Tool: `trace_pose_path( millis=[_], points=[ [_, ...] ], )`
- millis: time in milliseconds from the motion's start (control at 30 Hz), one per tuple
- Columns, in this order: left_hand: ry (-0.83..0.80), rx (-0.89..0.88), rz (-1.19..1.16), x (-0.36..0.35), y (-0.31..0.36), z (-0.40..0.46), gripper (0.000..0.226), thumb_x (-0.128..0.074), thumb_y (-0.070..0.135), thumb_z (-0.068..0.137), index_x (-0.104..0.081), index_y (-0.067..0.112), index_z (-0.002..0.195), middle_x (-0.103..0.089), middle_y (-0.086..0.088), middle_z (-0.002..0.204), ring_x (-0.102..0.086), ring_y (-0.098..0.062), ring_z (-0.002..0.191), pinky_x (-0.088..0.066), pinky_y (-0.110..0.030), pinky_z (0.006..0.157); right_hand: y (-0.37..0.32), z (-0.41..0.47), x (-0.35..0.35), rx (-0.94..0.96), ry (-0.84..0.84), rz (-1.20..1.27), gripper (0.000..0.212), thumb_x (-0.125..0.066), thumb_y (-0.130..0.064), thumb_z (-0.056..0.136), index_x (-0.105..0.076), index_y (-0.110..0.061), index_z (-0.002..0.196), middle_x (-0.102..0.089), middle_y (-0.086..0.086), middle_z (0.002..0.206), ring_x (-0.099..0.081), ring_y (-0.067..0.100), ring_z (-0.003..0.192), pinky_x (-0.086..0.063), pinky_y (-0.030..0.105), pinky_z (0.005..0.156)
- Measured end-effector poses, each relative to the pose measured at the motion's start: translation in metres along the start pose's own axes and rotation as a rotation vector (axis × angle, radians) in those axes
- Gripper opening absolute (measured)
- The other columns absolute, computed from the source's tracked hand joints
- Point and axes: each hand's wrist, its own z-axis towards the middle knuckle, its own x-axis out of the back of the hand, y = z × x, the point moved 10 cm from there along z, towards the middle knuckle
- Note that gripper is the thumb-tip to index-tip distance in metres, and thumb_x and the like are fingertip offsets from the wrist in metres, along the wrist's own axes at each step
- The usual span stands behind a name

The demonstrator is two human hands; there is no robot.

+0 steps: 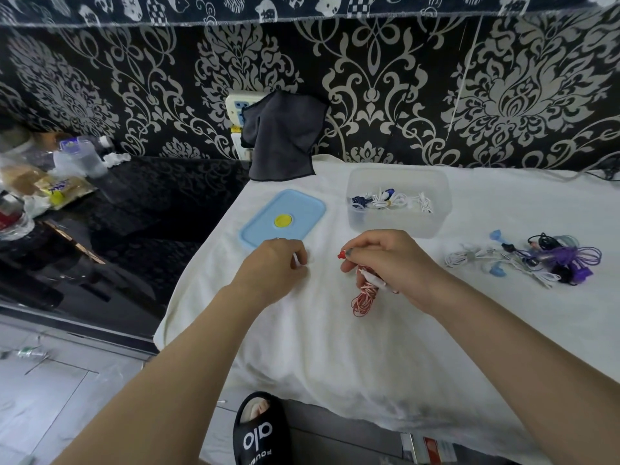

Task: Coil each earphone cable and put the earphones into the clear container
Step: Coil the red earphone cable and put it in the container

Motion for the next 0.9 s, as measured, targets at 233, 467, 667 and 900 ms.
trace_pose_path(
  millis=[233,467,667,900],
  points=[
    [0.032,-0.017,0.011,-0.004,0.002,0.006,0.013,-0.065,0.017,0.086,-0.058,0.023,0.077,-0.059,0.005,0.083,-0.054,-0.015,0.075,-0.047,-0.030,0.064,-0.005,-0.003,-0.002,0.010,-0.010,-0.014,0.013,-0.060,-0.007,0.093,-0.071,-0.001,0.099,-0.077,0.013,0.091,-0.062,0.027,0.070,-0.039,0.015,0.039],
    [0.072,0.007,-0.538,0.021,0.030,-0.008,0.007,-0.061,0.017,0.094,-0.066,0.016,0.089,-0.071,0.007,0.091,-0.053,-0.005,0.063,-0.046,-0.022,0.060,-0.014,-0.008,0.008,0.040,0.038,0.024,0.010,-0.062,-0.009,0.094,-0.069,-0.005,0.100,-0.078,0.007,0.088,-0.063,0.023,0.068,-0.034,0.013,0.036],
    [0.012,0.024,-0.750,0.015,0.053,-0.021,0.004,-0.062,0.013,0.095,-0.063,0.016,0.093,-0.076,0.002,0.085,-0.046,-0.013,0.059,-0.043,-0.031,0.060,-0.021,-0.011,0.021,0.112,0.092,0.034,0.007,-0.065,-0.010,0.092,-0.072,-0.009,0.095,-0.065,-0.003,0.059,-0.065,0.023,0.067,-0.030,0.015,0.037],
    [-0.012,0.019,-0.745,0.013,0.056,-0.022,0.012,-0.060,0.007,0.095,-0.070,0.014,0.092,-0.077,0.000,0.087,-0.048,-0.015,0.064,-0.044,-0.032,0.062,-0.012,-0.018,0.025,0.115,0.169,0.154,0.012,-0.063,-0.006,0.093,-0.072,-0.008,0.101,-0.065,0.003,0.065,-0.064,0.024,0.067,-0.032,0.014,0.036]
  ],
)
